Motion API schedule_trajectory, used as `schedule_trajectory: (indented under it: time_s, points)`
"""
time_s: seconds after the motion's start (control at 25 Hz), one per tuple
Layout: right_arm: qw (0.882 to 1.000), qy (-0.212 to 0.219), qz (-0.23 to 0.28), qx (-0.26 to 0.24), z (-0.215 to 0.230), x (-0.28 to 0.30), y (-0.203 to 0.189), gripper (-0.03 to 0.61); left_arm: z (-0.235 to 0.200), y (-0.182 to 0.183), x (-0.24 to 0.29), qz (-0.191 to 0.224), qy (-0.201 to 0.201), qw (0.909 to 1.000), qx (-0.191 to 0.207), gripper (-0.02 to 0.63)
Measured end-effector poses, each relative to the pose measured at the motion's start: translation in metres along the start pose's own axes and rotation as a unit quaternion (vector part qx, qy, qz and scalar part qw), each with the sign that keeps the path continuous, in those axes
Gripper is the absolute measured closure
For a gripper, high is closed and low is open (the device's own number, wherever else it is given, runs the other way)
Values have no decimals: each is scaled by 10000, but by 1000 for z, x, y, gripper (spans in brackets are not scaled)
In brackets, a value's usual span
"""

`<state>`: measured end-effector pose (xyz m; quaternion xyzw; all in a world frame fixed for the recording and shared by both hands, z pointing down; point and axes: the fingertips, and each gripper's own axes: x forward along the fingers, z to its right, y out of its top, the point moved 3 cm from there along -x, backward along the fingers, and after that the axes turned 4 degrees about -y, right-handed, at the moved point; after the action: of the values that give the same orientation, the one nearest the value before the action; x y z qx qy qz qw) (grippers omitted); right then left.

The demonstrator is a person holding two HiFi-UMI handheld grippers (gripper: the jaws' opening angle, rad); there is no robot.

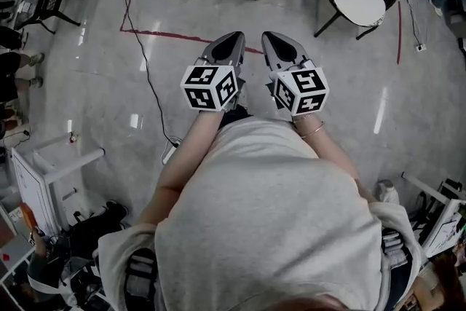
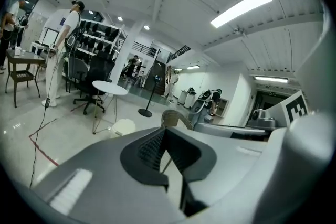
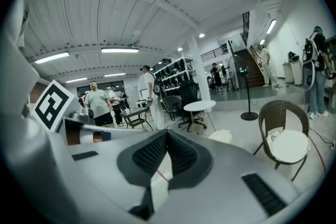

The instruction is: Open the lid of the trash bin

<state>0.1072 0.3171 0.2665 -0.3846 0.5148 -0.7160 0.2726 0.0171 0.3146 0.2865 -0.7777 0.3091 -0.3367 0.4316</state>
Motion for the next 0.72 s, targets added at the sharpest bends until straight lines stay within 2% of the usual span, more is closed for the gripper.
schedule_trajectory:
  time_s: [0.12, 0.24, 0.52, 0.72]
  points:
    - [9999, -115, 38, -20, 3, 37, 14, 574, -34, 28, 14, 193, 3, 9998, 46, 606]
    - [9996, -256, 118, 79, 6, 61, 22, 574, -61, 42, 24, 167, -70, 9998, 16, 606]
    - [9987, -479, -171, 104, 25, 96, 19, 574, -103, 38, 42, 25, 35, 9996, -264, 607]
    - [9986, -423, -300, 91, 39, 133, 21, 575, -131, 50, 63, 33, 141, 9995, -289, 607]
